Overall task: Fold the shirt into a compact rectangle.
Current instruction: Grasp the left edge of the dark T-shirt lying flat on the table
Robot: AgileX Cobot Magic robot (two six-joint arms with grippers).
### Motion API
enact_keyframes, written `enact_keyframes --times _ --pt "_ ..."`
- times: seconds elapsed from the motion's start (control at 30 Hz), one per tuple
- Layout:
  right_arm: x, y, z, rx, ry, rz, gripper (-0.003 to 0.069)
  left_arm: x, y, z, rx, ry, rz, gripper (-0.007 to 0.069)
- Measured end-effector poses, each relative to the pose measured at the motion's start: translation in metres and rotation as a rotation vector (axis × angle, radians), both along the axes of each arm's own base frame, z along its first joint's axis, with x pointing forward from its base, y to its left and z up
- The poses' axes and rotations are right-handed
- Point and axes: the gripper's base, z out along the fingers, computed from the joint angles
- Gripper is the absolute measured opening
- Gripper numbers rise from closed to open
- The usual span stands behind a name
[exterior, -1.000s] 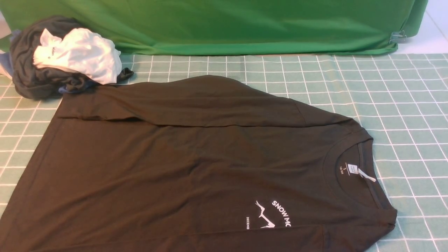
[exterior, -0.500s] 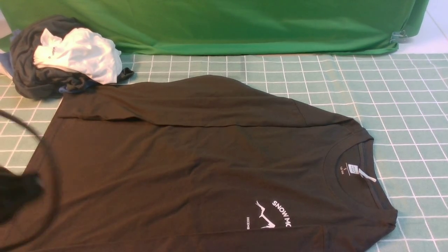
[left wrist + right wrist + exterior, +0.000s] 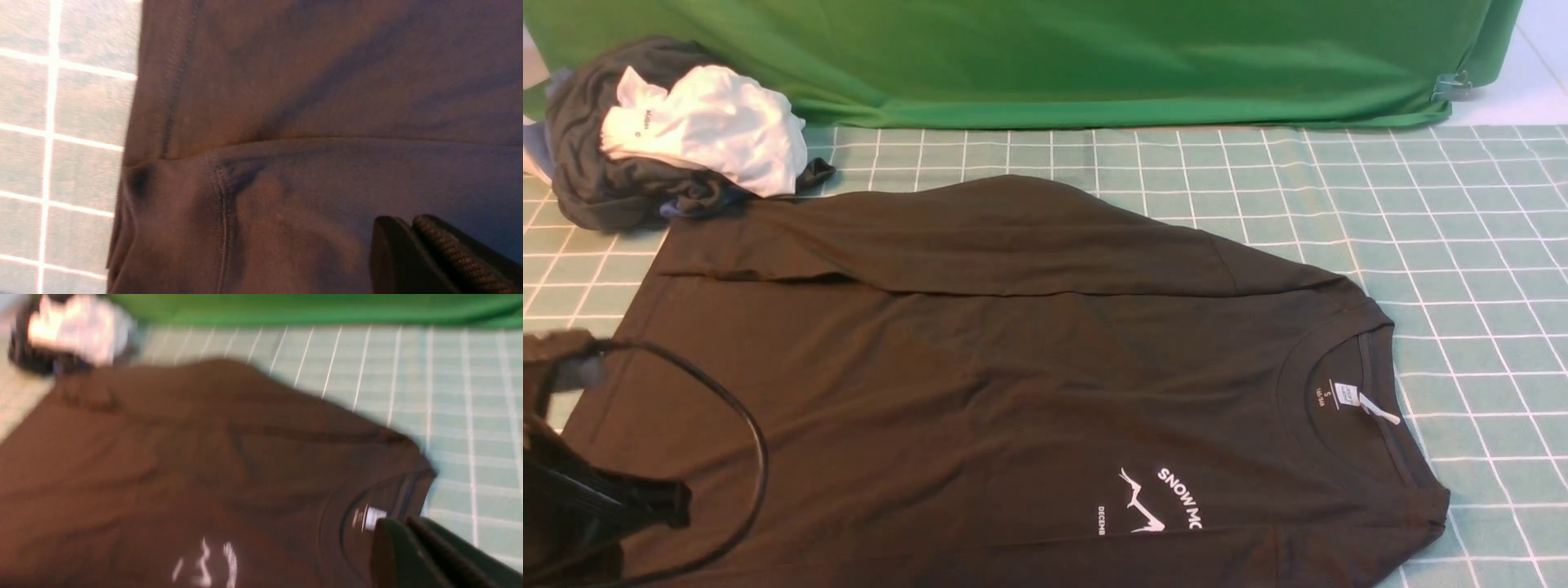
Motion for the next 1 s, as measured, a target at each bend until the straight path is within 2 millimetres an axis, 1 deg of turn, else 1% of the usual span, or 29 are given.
enact_keyframes --times 0.1,0.27,0.37,0.43,0.57,0.6,0.63,0.73,0.8,0.83,0.87,0.97,1.0 --pt "0.009 0.003 -0.005 -0.015 0.037 0.036 0.0029 0.004 0.006 -0.016 -0.010 0.081 -0.003 0.0015" --pt "0.011 0.004 -0.007 -0.031 0.035 0.061 0.0029 0.011 0.017 -0.028 -0.072 0.104 0.001 0.0015" --pt "0.011 0.004 -0.007 -0.030 0.033 0.063 0.0029 0.014 0.018 -0.030 -0.095 0.094 -0.055 0.0015" --pt "0.011 0.004 -0.007 -0.028 0.033 0.063 0.0029 0.015 0.018 -0.031 -0.106 0.084 -0.124 0.0024" --pt "0.011 0.004 -0.006 -0.027 0.028 0.061 0.0030 0.019 0.021 -0.031 -0.069 0.034 -0.163 0.0080" --pt "0.011 0.004 -0.006 -0.026 0.029 0.061 0.0030 0.020 0.022 -0.031 -0.053 0.027 -0.173 0.0118" --pt "0.011 0.004 -0.006 -0.026 0.029 0.061 0.0030 0.020 0.023 -0.031 -0.048 0.027 -0.176 0.0126" --pt "0.011 0.004 -0.006 -0.026 0.028 0.061 0.0030 0.020 0.027 -0.030 0.005 0.038 -0.213 0.0290" --pt "0.011 0.004 -0.006 -0.026 0.027 0.060 0.0030 0.020 0.030 -0.030 0.034 0.045 -0.233 0.0412" --pt "0.011 0.004 -0.006 -0.026 0.027 0.060 0.0030 0.020 0.030 -0.030 0.034 0.045 -0.233 0.0423" --pt "0.011 0.004 -0.006 -0.026 0.026 0.060 0.0030 0.020 0.030 -0.030 0.041 0.044 -0.237 0.0495" --pt "0.011 0.004 -0.006 -0.025 0.026 0.059 0.0030 0.023 0.032 -0.031 0.059 0.025 -0.249 0.0610" --pt "0.011 0.004 -0.006 -0.026 0.025 0.060 0.0030 0.024 0.032 -0.032 0.060 0.024 -0.250 0.0621"
